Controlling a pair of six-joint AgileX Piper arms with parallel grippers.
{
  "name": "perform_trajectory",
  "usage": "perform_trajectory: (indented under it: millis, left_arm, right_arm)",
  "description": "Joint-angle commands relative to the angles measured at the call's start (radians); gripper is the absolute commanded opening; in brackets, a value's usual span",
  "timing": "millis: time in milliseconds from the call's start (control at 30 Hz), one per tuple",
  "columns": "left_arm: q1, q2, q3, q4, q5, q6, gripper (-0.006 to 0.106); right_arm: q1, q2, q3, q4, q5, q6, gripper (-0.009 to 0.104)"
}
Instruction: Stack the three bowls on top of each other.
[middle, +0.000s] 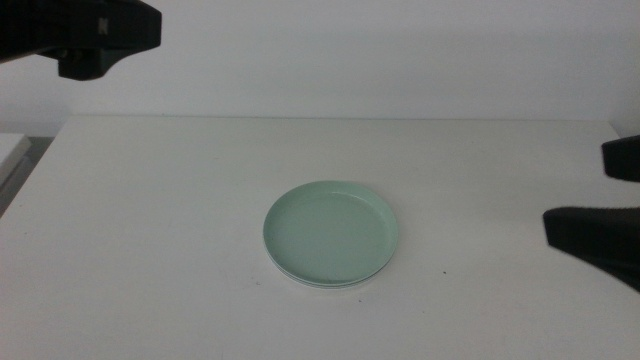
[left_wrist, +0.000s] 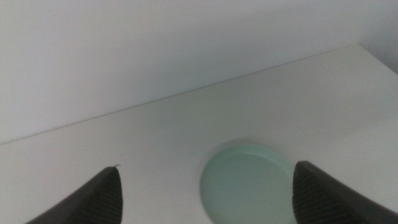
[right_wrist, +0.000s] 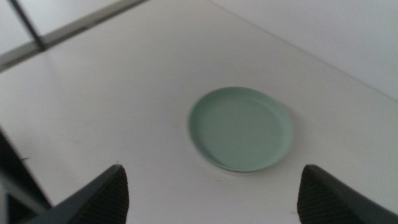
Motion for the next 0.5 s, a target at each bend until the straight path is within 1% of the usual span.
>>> perform_trajectory:
  millis: [0, 100, 233, 267, 333, 367, 400, 467]
  left_arm:
    - [-0.001, -0.006, 0.000, 0.015, -0.010, 0.000, 0.094]
    - [-0.001, -0.006, 0.000, 0.015, -0.010, 0.000, 0.094]
    - [-0.001, -0.006, 0.000, 0.015, -0.010, 0.000, 0.094]
    - [-0.001, -0.024, 0.002, -0.042, -0.028, 0.000, 0.094]
    - [-0.001, -0.057, 0.024, -0.075, -0.069, 0.000, 0.094]
    - [-0.001, -0.077, 0.050, -0.077, -0.111, 0.000, 0.094]
    - [-0.001, -0.094, 0.084, -0.057, -0.164, 0.000, 0.094]
    - [0.001, -0.144, 0.170, 0.031, -0.266, 0.000, 0.094]
  right_arm:
    - [0.024, -0.004, 0.002, 0.022, -0.013, -0.003, 0.093]
    - [0.024, -0.004, 0.002, 0.058, -0.013, -0.003, 0.093]
    - [0.024, -0.004, 0.002, 0.058, -0.013, -0.003, 0.093]
    - [0.024, -0.004, 0.002, 0.052, -0.007, -0.003, 0.093]
    - [0.024, -0.004, 0.002, 0.037, -0.012, -0.003, 0.093]
    - [0.024, -0.004, 0.002, -0.006, -0.023, 0.003, 0.093]
    - [0.022, -0.004, 0.003, -0.083, -0.053, 0.014, 0.093]
    - [0.002, -0.004, 0.013, -0.242, -0.160, 0.020, 0.093]
